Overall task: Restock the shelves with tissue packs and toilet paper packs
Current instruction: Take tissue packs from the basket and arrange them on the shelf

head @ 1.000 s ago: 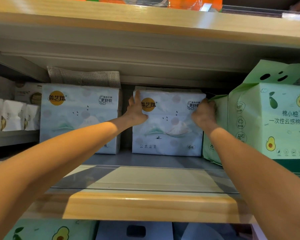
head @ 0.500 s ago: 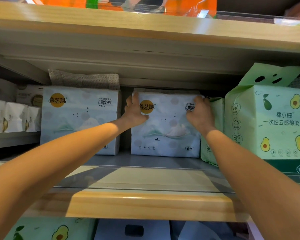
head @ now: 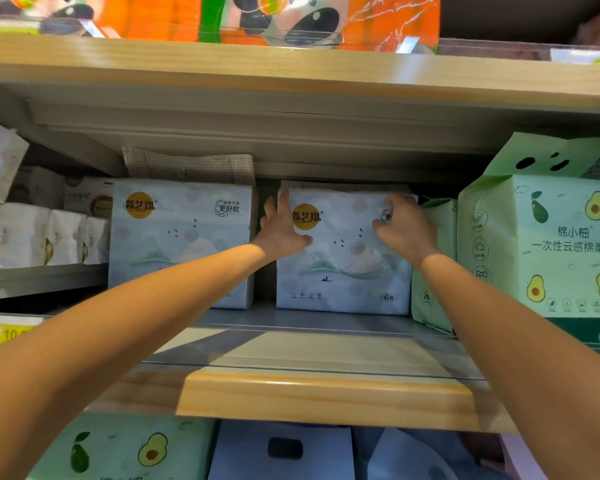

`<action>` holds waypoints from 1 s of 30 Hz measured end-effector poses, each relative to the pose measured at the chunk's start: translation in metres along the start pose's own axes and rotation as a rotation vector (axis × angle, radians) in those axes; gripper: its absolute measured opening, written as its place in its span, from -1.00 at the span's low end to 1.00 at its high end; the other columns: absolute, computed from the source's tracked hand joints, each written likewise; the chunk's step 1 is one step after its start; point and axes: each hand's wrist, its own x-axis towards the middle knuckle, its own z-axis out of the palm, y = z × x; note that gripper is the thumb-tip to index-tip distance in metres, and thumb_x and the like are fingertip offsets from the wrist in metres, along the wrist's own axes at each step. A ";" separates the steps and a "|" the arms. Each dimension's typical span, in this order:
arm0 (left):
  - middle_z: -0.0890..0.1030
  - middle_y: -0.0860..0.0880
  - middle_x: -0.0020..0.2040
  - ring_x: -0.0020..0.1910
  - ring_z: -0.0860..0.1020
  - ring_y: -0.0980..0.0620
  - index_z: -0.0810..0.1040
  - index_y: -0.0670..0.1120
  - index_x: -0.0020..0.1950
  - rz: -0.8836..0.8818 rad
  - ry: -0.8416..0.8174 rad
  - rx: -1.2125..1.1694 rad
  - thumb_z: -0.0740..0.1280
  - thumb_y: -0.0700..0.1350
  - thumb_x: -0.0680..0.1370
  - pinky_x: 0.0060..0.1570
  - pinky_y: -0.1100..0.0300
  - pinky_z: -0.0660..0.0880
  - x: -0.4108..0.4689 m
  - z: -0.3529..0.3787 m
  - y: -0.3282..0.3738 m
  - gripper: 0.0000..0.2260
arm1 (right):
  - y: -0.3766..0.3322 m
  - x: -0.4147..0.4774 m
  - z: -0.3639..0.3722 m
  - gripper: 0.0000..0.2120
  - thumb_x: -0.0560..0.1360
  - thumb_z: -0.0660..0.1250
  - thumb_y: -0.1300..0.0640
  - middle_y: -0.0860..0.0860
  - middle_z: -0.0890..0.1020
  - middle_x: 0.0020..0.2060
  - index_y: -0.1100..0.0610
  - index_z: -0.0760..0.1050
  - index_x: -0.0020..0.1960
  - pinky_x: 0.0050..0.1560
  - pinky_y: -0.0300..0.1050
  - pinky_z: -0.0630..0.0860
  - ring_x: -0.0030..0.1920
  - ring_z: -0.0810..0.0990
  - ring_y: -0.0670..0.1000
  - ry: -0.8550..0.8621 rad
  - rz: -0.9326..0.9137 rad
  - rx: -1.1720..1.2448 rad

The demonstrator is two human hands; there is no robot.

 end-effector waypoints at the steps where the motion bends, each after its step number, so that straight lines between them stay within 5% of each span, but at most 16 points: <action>1: -0.15 -0.13 0.56 0.53 -0.02 -0.24 -0.21 0.02 0.55 0.000 -0.001 0.010 0.45 -0.03 0.46 0.43 -0.08 0.12 -0.003 -0.002 0.000 -0.06 | -0.003 0.000 -0.003 -0.61 0.47 0.29 0.11 0.15 0.47 0.21 0.19 0.38 0.27 0.01 -0.03 0.45 0.17 0.49 0.20 -0.009 -0.021 -0.019; 14: 0.27 -0.11 0.47 0.35 0.37 -0.15 0.13 -0.01 0.52 0.056 0.017 0.138 0.34 0.07 0.51 0.23 -0.01 0.41 -0.090 -0.045 0.038 -0.34 | -0.041 -0.066 -0.047 -0.49 0.51 0.28 -0.01 0.09 0.48 0.27 0.07 0.29 0.42 0.17 -0.01 0.45 0.25 0.46 0.14 -0.193 -0.067 -0.056; 30: 0.39 -0.01 0.41 0.33 0.43 -0.01 0.31 -0.06 0.44 0.074 0.072 0.021 0.30 0.00 0.56 0.23 0.08 0.39 -0.326 -0.076 0.086 -0.53 | -0.062 -0.267 -0.155 -0.59 0.56 0.25 0.03 0.06 0.55 0.24 0.16 0.42 0.35 0.16 0.02 0.48 0.24 0.51 0.08 -0.206 -0.248 0.028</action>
